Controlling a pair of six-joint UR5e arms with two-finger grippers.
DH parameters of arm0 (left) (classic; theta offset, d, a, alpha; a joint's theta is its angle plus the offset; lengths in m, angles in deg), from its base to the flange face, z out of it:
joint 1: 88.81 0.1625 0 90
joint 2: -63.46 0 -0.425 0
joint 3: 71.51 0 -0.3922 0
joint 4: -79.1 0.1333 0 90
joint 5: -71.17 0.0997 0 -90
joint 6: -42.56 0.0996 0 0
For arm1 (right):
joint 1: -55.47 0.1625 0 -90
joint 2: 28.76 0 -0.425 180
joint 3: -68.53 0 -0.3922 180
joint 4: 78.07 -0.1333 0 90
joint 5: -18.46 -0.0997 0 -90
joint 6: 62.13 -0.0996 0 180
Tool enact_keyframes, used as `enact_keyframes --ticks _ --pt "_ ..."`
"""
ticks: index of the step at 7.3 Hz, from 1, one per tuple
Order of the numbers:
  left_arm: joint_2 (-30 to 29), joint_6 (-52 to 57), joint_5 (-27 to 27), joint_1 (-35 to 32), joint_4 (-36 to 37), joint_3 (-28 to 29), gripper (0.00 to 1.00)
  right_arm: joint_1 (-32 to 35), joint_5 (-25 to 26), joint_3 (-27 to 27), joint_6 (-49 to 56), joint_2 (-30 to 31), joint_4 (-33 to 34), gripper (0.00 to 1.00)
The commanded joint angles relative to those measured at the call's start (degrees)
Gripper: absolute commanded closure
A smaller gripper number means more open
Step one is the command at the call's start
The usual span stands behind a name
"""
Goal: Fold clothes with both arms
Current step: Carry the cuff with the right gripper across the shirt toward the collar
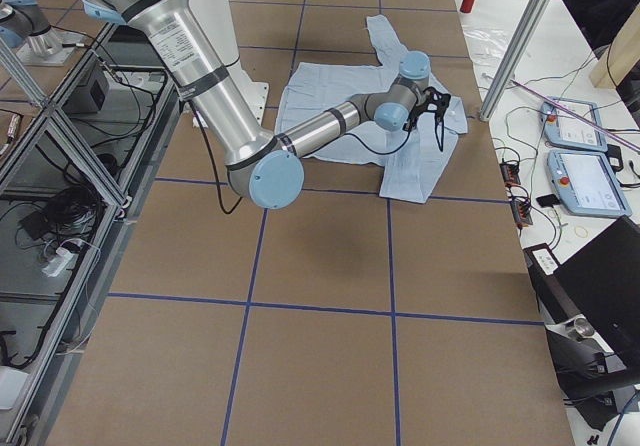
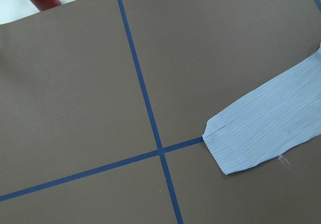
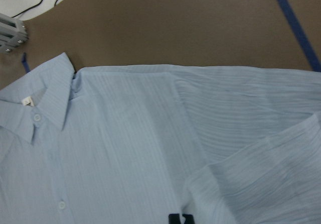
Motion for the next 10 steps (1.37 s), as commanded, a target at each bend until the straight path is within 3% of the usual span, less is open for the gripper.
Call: enact_keyframes --ticks 1,3,6,7,8,10 --pt "1.4 -0.1 -0.1 0.0 0.1 -1.6 0.00 -7.6 8.1 -10.0 -4.9 -14.7 0.8 1.00" --pt "1.9 -0.1 -0.1 0.0 0.2 -2.8 0.00 -10.6 9.0 -20.3 -4.7 -24.8 0.3 1.00" --pt "2.5 -0.1 -0.2 0.0 0.1 -3.0 0.00 -12.6 12.4 -22.5 -4.7 -26.2 0.0 1.00" --pt "2.4 -0.1 -0.2 0.2 0.1 -2.9 0.00 -12.9 13.0 -23.4 -4.8 -26.7 0.0 0.75" --pt "2.4 -0.1 -0.2 0.3 -0.1 -2.8 0.00 -13.0 14.0 -24.2 -4.7 -26.9 0.0 0.01" --pt "1.0 0.1 -0.2 3.4 -0.2 -1.7 0.00 -13.8 15.0 -25.7 -5.1 -28.3 0.0 0.00"
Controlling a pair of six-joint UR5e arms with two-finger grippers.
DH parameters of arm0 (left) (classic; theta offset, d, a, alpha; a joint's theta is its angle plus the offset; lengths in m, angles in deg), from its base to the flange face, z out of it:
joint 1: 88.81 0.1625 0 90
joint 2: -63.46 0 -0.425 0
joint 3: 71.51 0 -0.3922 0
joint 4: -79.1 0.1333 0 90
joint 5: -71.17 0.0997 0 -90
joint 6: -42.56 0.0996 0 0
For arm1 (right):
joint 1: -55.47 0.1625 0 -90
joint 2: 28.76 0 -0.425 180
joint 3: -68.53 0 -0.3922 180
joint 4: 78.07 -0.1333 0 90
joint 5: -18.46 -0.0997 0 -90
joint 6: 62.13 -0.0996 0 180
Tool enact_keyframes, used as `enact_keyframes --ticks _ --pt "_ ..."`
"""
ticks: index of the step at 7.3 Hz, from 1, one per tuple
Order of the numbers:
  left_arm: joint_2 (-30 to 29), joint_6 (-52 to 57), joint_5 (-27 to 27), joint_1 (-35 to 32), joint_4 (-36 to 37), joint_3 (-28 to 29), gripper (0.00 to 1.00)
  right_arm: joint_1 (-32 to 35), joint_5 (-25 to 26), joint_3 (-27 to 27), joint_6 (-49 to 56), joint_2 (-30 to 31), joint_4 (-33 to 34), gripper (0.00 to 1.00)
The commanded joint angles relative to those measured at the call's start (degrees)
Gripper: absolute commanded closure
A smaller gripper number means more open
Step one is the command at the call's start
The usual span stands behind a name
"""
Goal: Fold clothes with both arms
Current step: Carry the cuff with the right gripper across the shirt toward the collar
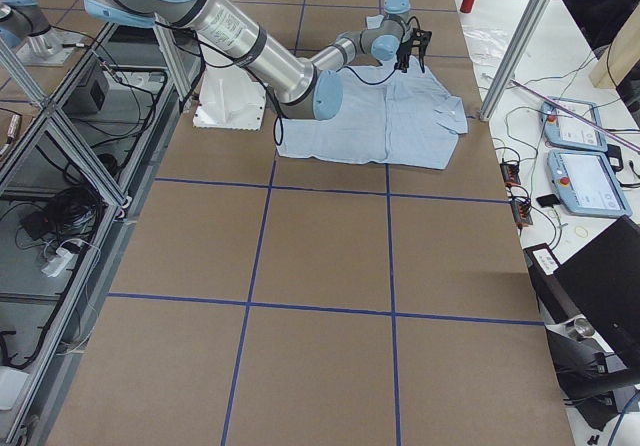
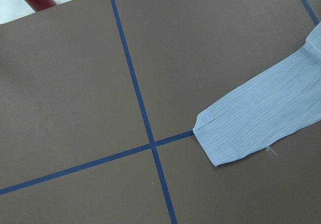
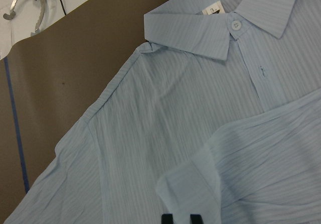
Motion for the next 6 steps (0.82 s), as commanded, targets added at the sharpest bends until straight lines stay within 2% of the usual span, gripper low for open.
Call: enact_keyframes --ticks 1,2,3,4,5,6 --pt "-2.2 -0.1 0.1 5.7 -0.3 2.1 0.00 -0.5 0.9 -0.5 -1.9 -1.7 0.6 0.00" --pt "-3.1 -2.0 0.1 6.3 -2.3 5.4 0.00 -0.6 0.6 0.8 -2.8 -1.1 1.0 0.00" --pt "-6.2 -6.9 -0.1 6.6 -3.3 10.7 0.00 -0.5 0.4 12.5 -2.4 6.3 7.0 0.00" --pt "-8.2 -10.4 0.0 10.4 -5.7 14.9 0.00 -0.3 -0.3 23.4 -1.9 14.2 10.7 0.00" --pt "-10.0 -15.8 0.0 12.5 -11.7 19.9 0.01 0.9 -1.7 30.8 -1.9 19.1 14.8 0.01" --pt "-12.7 -20.8 0.3 15.1 -17.5 25.6 0.02 2.0 -2.1 35.8 -1.5 22.6 19.0 0.01"
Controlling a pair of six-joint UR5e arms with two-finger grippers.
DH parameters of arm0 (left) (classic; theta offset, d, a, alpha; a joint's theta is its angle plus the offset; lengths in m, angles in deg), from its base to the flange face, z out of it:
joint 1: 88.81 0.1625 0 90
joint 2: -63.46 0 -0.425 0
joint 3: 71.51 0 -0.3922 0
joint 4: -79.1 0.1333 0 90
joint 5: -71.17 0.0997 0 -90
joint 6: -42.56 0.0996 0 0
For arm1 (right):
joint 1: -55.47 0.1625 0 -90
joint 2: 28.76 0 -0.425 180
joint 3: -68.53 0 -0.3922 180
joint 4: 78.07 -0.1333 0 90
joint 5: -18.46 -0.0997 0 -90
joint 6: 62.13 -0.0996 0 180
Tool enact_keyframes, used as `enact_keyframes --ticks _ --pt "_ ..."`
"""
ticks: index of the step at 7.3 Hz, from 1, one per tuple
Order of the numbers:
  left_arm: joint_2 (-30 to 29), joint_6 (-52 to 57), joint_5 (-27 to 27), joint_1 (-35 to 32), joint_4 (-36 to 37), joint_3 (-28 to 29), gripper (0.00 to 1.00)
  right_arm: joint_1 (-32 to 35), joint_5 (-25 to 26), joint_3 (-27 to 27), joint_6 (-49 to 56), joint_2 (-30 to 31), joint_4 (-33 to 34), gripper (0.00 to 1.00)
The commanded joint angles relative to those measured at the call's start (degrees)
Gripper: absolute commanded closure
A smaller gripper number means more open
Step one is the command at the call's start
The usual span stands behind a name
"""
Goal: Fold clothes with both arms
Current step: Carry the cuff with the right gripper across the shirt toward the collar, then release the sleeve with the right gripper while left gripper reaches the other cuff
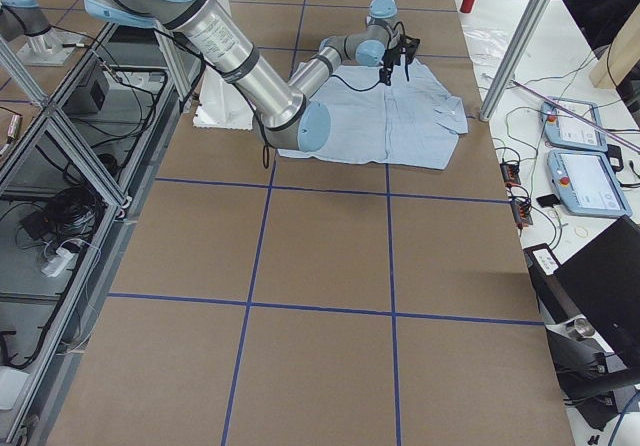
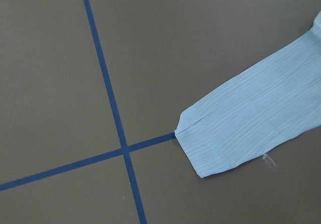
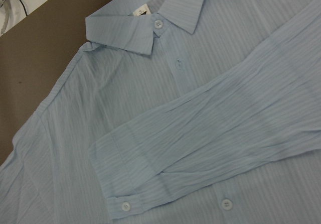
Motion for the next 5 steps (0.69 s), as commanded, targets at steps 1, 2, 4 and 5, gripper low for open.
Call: enact_keyframes --ticks 1,2,4,5 --pt "-5.9 -9.1 0.5 7.2 -10.3 11.6 0.03 2.2 -1.0 12.1 2.5 10.1 6.3 0.01" --pt "-8.5 -9.0 0.5 8.2 -11.3 15.4 0.07 3.0 -0.9 16.4 6.2 14.8 6.3 0.01" --pt "-11.2 -9.4 0.5 8.9 -12.7 20.7 0.22 3.4 -0.3 20.8 7.3 19.4 6.4 0.01" --pt "-11.6 -9.2 0.5 9.2 -12.8 22.4 0.26 3.4 0.0 21.2 7.3 20.0 6.4 0.01"
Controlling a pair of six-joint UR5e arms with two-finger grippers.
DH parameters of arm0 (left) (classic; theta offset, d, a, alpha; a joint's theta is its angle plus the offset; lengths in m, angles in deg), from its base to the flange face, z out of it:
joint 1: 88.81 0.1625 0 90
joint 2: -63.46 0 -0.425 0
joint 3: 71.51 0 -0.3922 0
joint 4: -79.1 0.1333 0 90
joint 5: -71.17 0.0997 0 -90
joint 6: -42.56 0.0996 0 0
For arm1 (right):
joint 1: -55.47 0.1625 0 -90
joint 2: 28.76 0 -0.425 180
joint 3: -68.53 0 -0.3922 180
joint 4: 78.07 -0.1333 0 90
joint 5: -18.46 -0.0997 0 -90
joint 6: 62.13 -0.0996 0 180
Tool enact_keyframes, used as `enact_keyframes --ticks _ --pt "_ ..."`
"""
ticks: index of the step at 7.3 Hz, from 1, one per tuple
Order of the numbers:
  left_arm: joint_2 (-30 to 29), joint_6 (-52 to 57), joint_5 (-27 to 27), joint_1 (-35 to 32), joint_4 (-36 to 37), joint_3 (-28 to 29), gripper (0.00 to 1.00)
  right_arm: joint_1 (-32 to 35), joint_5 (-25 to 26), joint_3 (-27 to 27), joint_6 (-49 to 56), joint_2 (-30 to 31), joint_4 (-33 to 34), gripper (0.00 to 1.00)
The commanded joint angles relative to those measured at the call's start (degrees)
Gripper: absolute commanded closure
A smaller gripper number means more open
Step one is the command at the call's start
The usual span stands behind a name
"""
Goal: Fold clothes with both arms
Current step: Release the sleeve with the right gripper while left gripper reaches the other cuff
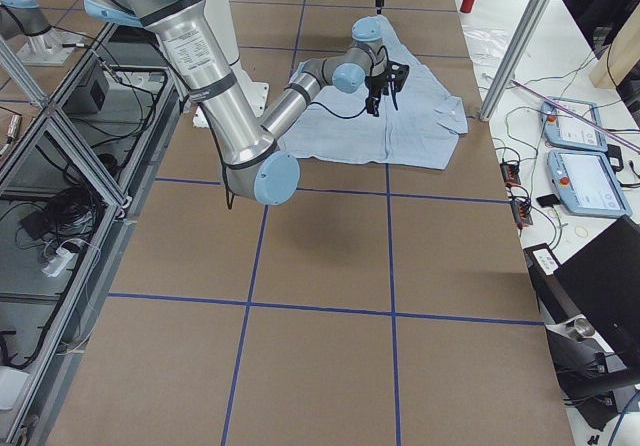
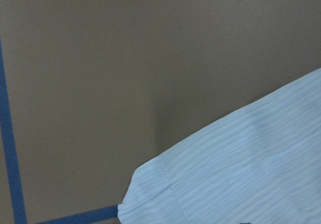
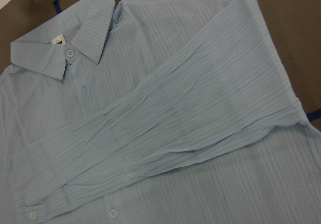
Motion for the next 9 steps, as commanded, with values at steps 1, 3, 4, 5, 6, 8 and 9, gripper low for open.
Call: enact_keyframes --ticks 1,3,4,5,6,8,9 --pt "-1.9 0.3 0.0 0.5 -0.3 4.5 0.28 0.2 0.8 1.8 0.4 2.1 0.1 0.01" --pt "-3.0 0.4 0.0 0.5 -0.4 7.4 0.31 0.2 2.0 1.7 0.4 2.5 0.1 0.01" --pt "-2.9 0.5 0.0 0.5 -0.4 7.2 0.34 0.2 2.0 1.7 0.4 2.6 0.1 0.01" --pt "-2.8 0.5 0.0 0.5 -0.4 7.5 0.37 0.1 2.1 1.8 0.4 2.8 0.1 0.01" --pt "-2.7 0.4 0.0 0.5 -0.4 7.4 0.46 0.1 2.1 1.9 0.4 2.8 0.1 0.01" --pt "-2.2 -0.2 -0.1 0.4 -0.5 6.8 0.98 0.1 2.1 1.9 0.4 2.7 0.1 0.01" --pt "-2.7 0.0 -0.1 0.4 -0.5 6.8 1.00 0.1 2.1 2.7 0.4 2.7 0.1 0.01"
